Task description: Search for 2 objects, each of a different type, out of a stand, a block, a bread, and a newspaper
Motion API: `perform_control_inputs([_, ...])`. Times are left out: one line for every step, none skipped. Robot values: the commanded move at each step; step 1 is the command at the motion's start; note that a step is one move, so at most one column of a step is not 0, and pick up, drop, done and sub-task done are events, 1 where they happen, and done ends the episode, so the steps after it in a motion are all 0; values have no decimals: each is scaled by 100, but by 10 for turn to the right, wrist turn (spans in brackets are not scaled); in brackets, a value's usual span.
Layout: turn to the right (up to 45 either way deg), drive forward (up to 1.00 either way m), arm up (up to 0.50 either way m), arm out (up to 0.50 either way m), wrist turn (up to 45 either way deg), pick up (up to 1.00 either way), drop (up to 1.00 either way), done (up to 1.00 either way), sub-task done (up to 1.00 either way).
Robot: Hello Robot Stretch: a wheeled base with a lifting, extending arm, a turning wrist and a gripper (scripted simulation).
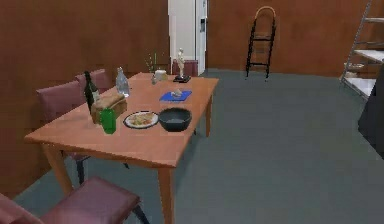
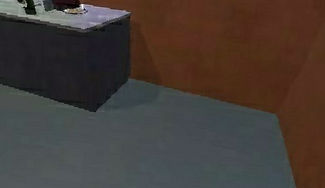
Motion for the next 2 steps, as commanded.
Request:
perform_control_inputs([0,45,0,0,0,0,0,0,0])
perform_control_inputs([-300,0,0,0,0,0,0,0,0])
